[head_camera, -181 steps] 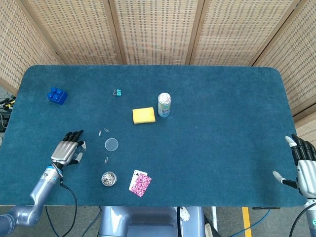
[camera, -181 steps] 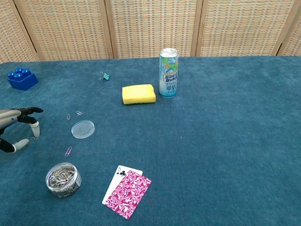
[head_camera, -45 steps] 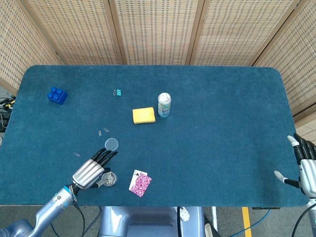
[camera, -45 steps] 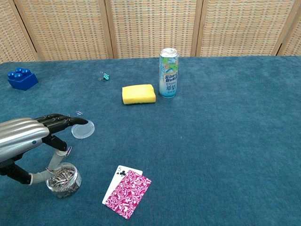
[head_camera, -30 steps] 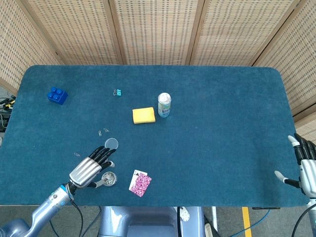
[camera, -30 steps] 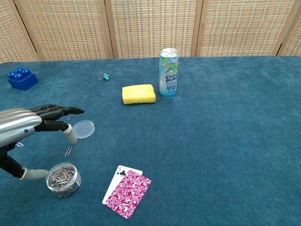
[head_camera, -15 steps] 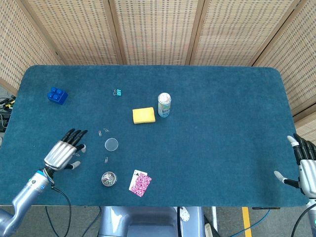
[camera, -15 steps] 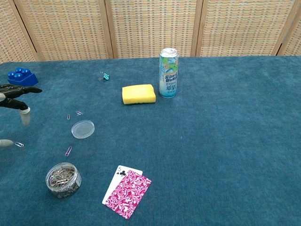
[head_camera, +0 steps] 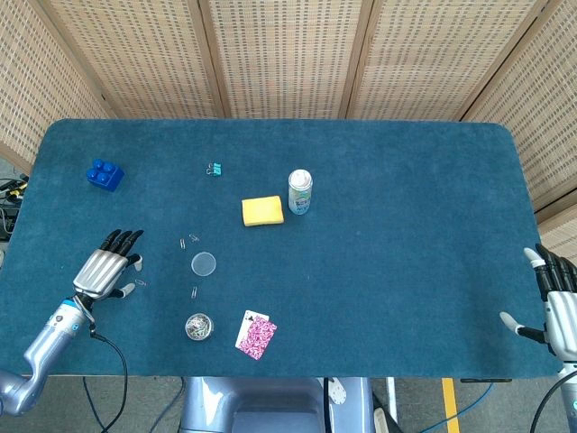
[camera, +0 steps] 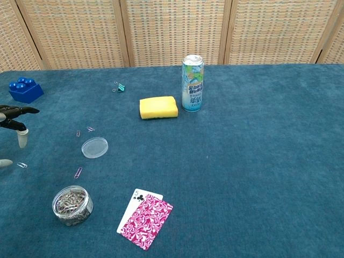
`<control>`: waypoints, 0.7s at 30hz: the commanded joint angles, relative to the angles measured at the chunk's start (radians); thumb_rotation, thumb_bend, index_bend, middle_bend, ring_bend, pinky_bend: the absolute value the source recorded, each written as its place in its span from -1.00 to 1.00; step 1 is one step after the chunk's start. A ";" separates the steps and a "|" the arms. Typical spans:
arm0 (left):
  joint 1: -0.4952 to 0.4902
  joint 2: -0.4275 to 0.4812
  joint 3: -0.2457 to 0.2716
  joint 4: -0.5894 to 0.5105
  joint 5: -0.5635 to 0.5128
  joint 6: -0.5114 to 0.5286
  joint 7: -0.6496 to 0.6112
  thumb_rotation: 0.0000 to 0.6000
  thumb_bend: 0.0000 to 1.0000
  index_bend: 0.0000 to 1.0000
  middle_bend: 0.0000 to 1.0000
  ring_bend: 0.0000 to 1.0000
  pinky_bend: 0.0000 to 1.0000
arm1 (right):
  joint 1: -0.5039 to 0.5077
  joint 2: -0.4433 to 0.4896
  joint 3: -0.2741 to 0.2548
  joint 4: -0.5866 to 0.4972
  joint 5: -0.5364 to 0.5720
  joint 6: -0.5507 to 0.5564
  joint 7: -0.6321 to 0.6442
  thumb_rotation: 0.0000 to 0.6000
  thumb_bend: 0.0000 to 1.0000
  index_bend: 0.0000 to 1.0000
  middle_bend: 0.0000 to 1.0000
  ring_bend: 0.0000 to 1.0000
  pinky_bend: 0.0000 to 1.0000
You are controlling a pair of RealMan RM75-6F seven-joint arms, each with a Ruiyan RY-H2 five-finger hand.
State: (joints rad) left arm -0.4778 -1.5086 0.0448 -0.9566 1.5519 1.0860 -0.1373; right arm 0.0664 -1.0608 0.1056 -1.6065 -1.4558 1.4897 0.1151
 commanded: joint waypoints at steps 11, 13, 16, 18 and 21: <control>-0.001 -0.019 -0.003 0.016 -0.024 -0.034 0.015 1.00 -0.36 0.07 -1.00 -1.00 -1.00 | 0.001 0.000 -0.001 0.000 0.000 -0.003 -0.002 1.00 -1.00 -1.00 -1.00 -1.00 -1.00; -0.001 -0.022 -0.004 0.017 -0.026 -0.037 0.017 1.00 -0.35 0.07 -1.00 -1.00 -1.00 | 0.001 0.000 -0.001 -0.001 0.000 -0.003 -0.002 1.00 -1.00 -1.00 -1.00 -1.00 -1.00; 0.000 -0.026 -0.004 0.020 -0.029 -0.040 0.020 1.00 -0.30 0.07 -1.00 -1.00 -1.00 | 0.001 0.000 -0.001 0.000 0.001 -0.004 -0.003 1.00 -1.00 -1.00 -1.00 -1.00 -1.00; 0.000 -0.029 -0.003 0.023 -0.031 -0.043 0.022 1.00 -0.27 0.07 -1.00 -1.00 -1.00 | 0.002 0.000 -0.002 0.000 0.000 -0.006 -0.004 1.00 -1.00 -1.00 -1.00 -1.00 -1.00; 0.000 -0.034 -0.002 0.025 -0.031 -0.047 0.022 1.00 -0.26 0.07 -1.00 -1.00 -1.00 | 0.002 0.000 -0.002 0.000 0.000 -0.006 -0.005 1.00 -1.00 -1.00 -1.00 -1.00 -1.00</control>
State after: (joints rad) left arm -0.4775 -1.5421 0.0425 -0.9316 1.5205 1.0388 -0.1152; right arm 0.0684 -1.0612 0.1035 -1.6070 -1.4555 1.4835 0.1102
